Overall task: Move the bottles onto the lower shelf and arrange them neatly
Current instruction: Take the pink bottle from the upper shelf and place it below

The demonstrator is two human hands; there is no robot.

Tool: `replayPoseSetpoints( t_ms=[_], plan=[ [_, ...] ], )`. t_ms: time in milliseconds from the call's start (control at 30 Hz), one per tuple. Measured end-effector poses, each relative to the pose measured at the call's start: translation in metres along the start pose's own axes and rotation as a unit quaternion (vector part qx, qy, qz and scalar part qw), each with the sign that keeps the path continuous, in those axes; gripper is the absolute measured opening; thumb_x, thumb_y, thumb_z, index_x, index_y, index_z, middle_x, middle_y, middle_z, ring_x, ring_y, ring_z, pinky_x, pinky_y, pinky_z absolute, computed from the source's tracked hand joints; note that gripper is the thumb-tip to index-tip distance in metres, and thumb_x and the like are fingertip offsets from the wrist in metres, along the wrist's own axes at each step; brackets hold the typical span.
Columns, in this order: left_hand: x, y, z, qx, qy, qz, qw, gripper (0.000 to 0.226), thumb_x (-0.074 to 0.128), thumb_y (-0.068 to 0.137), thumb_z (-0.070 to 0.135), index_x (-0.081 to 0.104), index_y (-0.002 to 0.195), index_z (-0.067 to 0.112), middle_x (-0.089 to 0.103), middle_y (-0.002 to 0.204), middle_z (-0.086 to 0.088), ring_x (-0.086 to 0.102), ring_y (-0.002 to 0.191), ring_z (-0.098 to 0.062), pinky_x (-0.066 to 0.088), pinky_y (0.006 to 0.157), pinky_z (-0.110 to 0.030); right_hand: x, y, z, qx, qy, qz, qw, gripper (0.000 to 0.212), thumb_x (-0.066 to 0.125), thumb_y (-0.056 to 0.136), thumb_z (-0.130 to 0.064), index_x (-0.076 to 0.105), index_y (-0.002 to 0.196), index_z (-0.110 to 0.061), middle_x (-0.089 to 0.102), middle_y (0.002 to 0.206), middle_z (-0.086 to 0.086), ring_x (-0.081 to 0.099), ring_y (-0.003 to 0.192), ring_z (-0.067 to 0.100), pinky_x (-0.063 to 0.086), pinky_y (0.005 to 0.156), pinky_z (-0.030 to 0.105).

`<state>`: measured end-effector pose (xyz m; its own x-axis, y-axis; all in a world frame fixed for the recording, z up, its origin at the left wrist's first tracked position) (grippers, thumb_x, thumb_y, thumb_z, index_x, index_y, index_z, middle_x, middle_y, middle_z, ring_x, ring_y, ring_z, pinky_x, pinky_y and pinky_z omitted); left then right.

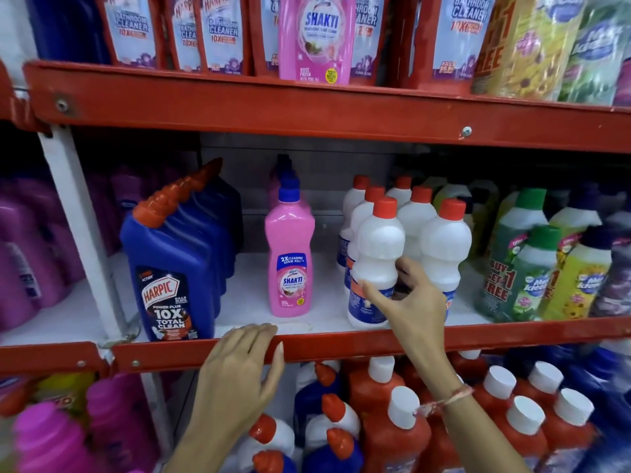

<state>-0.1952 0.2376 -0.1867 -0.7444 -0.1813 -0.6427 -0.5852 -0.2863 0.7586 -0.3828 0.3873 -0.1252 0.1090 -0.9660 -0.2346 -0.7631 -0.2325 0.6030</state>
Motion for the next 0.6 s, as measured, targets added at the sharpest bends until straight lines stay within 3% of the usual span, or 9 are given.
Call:
replayPoseSetpoints(
  t_ms=[100,233,400,500,600],
  plan=[
    [-0.021,0.019,-0.002,0.013,-0.008,0.055,0.998,0.045,0.040,0.095,0.036,0.069,0.111,0.006,0.072,0.113,-0.007,0.066,0.105,-0.020,0.043,0.098,-0.030,-0.014,0.003,-0.041,-0.062,0.029,0.109,0.992,0.042,0.075,0.079,-0.028,0.061,0.118,-0.018,0.063,0.105,-0.016,0.064,0.096,-0.001,0.059,0.085,0.029],
    [-0.063,0.066,-0.007,0.055,0.028,0.159,0.985,0.041,0.049,0.091,0.025,0.063,0.124,0.004,0.062,0.132,-0.010,0.056,0.124,-0.023,0.043,0.107,-0.046,-0.019,0.022,-0.111,-0.209,0.041,0.215,0.953,0.025,0.070,0.084,-0.017,0.067,0.106,-0.006,0.065,0.103,0.001,0.064,0.093,0.017,0.053,0.085,0.024],
    [-0.109,0.121,-0.015,0.085,0.084,0.261,0.958,0.046,0.051,0.091,0.017,0.053,0.135,0.002,0.049,0.145,-0.013,0.041,0.138,-0.025,0.030,0.116,-0.054,-0.007,0.063,-0.185,-0.276,0.014,0.223,0.935,0.035,0.067,0.085,-0.026,0.064,0.113,-0.006,0.065,0.110,0.007,0.061,0.103,0.022,0.048,0.092,0.029],
    [-0.122,0.140,-0.025,0.075,0.120,0.261,0.955,0.052,0.052,0.091,0.019,0.046,0.140,0.003,0.042,0.151,-0.013,0.035,0.143,-0.026,0.026,0.117,-0.057,0.005,0.082,-0.222,-0.267,-0.006,0.204,0.942,0.049,0.066,0.083,-0.036,0.058,0.123,-0.008,0.062,0.118,0.007,0.057,0.108,0.020,0.039,0.091,0.015],
    [-0.127,0.149,-0.033,0.067,0.142,0.240,0.958,0.056,0.050,0.092,0.023,0.041,0.144,0.004,0.037,0.155,-0.012,0.031,0.145,-0.025,0.023,0.118,-0.057,0.020,0.098,-0.245,-0.239,-0.053,0.168,0.955,0.071,0.065,0.079,-0.048,0.046,0.135,-0.009,0.055,0.126,0.008,0.052,0.114,0.024,0.036,0.091,0.021]
  ],
)
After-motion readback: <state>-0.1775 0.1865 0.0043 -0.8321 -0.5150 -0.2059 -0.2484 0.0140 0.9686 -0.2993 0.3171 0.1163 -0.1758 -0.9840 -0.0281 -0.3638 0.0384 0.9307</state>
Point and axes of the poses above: each hand's wrist, its own y-axis towards the middle knuckle, its own x-axis out of the palm, z = x × y, the point moved 2 cm from there along y, towards the middle knuckle
